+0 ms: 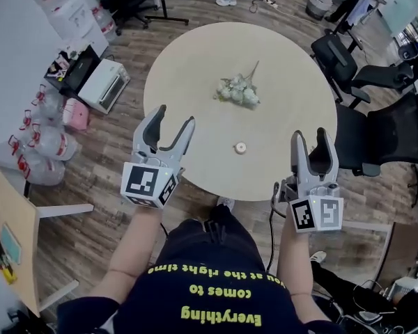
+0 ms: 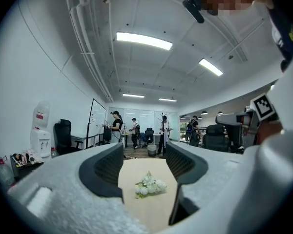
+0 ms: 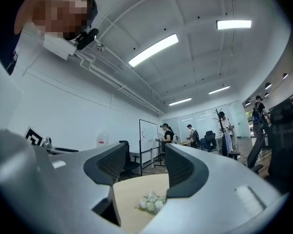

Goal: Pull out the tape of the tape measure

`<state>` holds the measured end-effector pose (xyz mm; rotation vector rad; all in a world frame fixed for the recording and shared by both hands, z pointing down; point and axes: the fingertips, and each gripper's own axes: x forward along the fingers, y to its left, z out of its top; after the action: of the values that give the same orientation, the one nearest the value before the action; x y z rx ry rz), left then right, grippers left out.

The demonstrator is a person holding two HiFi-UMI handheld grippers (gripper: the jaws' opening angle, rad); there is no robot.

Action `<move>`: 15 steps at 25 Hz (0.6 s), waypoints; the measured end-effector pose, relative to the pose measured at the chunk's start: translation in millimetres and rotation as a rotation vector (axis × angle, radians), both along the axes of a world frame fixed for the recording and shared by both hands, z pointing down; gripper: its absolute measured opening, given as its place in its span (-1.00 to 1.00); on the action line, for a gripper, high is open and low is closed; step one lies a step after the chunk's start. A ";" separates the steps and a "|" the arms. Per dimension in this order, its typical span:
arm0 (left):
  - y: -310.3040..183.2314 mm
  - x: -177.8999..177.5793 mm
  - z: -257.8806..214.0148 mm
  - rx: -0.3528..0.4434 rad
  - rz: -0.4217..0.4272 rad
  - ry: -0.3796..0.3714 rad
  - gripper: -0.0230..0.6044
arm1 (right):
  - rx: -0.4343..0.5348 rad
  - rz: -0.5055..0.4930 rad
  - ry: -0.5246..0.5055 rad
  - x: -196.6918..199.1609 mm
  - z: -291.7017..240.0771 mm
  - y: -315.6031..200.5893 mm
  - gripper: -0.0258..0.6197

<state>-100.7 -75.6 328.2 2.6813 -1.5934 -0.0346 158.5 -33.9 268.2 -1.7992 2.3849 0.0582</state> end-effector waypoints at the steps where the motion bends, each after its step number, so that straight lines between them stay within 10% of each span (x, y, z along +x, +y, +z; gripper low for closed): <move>1: -7.3 4.2 -1.4 0.003 -0.013 0.001 -0.07 | 0.002 -0.014 0.002 4.6 -0.9 -9.9 -0.11; 15: -72.0 52.7 0.8 0.001 -0.092 -0.003 -0.06 | -0.027 -0.108 -0.017 49.2 13.4 -90.6 -0.12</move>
<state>-48.0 -147.5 329.0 2.6078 -1.7171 -0.0330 207.7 -124.5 281.5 -1.6720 2.4772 -0.0017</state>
